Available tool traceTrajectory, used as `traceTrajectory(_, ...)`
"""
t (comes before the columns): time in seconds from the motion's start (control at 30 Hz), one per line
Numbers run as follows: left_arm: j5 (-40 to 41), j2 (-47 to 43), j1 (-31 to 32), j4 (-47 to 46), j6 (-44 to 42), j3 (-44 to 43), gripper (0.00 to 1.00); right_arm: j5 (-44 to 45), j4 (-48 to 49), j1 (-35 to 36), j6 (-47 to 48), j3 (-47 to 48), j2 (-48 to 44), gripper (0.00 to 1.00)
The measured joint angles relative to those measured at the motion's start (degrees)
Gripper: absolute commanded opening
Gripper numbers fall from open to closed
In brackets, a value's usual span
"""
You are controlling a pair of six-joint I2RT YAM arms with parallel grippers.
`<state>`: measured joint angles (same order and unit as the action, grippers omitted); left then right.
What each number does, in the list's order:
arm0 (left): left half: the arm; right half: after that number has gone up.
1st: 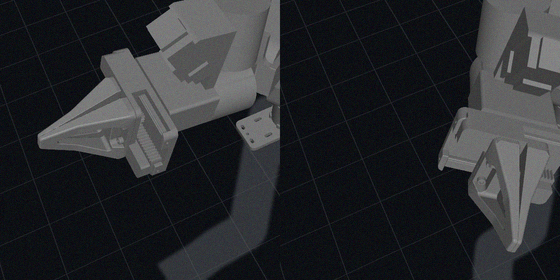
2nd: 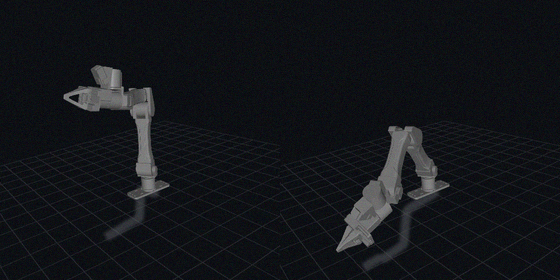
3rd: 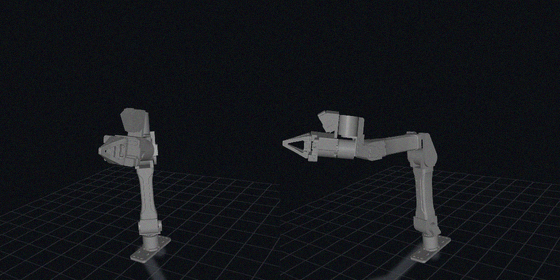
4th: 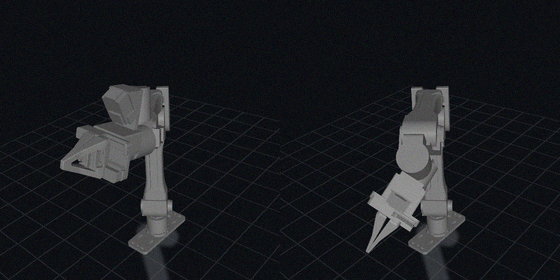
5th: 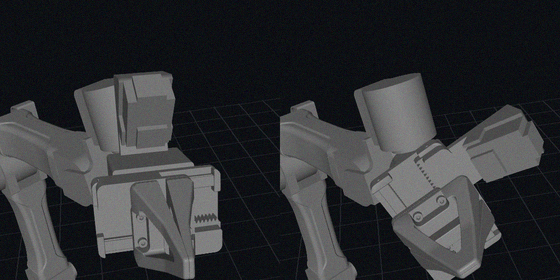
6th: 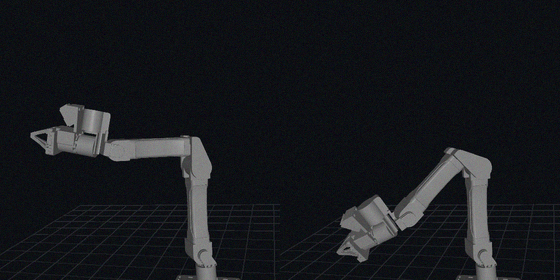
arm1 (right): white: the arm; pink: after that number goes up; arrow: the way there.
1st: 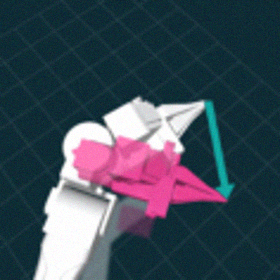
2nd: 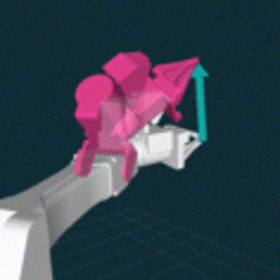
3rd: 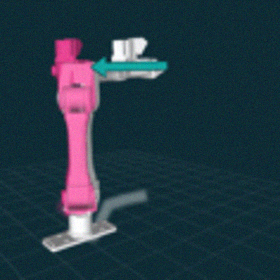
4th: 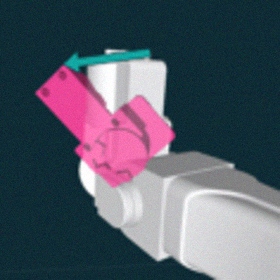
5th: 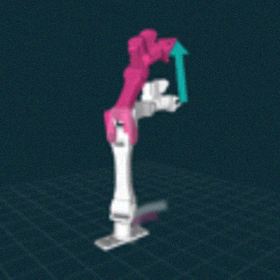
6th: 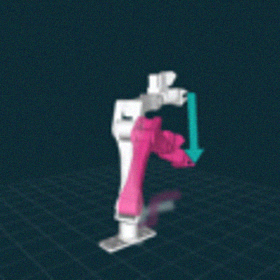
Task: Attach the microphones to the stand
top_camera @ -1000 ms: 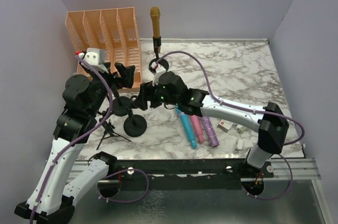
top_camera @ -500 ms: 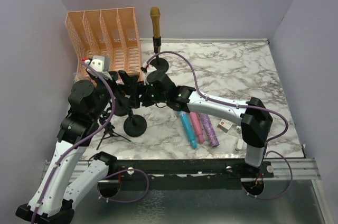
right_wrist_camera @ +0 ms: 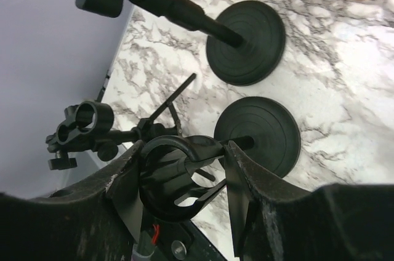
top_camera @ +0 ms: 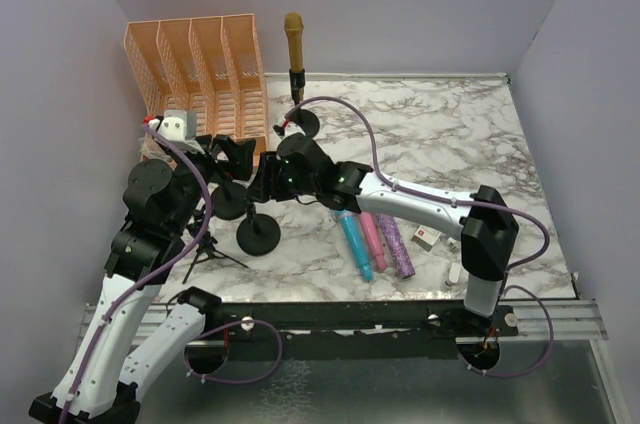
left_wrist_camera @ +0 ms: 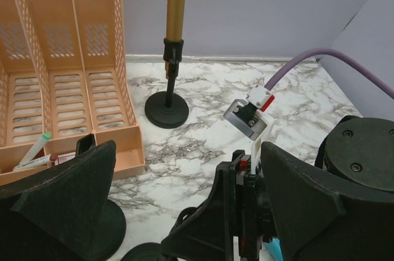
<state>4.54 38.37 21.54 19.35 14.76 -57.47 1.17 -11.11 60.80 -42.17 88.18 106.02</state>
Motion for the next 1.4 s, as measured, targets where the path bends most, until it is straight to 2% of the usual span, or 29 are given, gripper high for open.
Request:
traceTrajectory(0.17, -0.1, 0.3, 0.0, 0.0, 0.5, 0.7, 0.99, 5.5, -3.0, 0.0, 0.2, -1.0, -2.6, 0.26)
traceTrajectory(0.5, -1.6, 2.6, 0.0, -0.6, 2.3, 2.6, 0.99, 14.0, -5.2, -1.7, -0.1, -9.7, -11.6, 0.28)
traceTrajectory(0.57, -2.2, 3.5, 0.0, -0.9, 2.8, 3.2, 0.99, 15.2, -4.8, -2.0, -1.0, -11.3, -12.7, 0.36)
traceTrajectory(0.73, -3.5, 4.7, 0.0, -1.4, 3.7, 4.0, 0.99, 16.6, -3.6, -3.1, -2.9, -14.2, -14.6, 0.67)
traceTrajectory(0.83, -4.2, 5.2, 0.0, -1.8, 4.1, 4.0, 0.99, 16.5, -1.9, -3.4, -3.3, -15.5, -15.9, 0.72)
traceTrajectory(1.13, -5.7, 6.0, 0.0, -3.6, 4.5, 4.7, 0.99, 15.5, 0.3, -6.2, -1.2, -15.6, -22.0, 0.72)
traceTrajectory(1.3, -6.9, 6.8, 0.0, -4.2, 5.0, 5.6, 0.99, 16.4, -0.1, -10.6, 1.9, -16.4, -25.9, 0.60)
traceTrajectory(1.4, -7.0, 6.9, 0.0, -4.3, 5.5, 5.9, 0.99, 17.0, -1.6, -13.3, 3.7, -18.6, -28.8, 0.56)
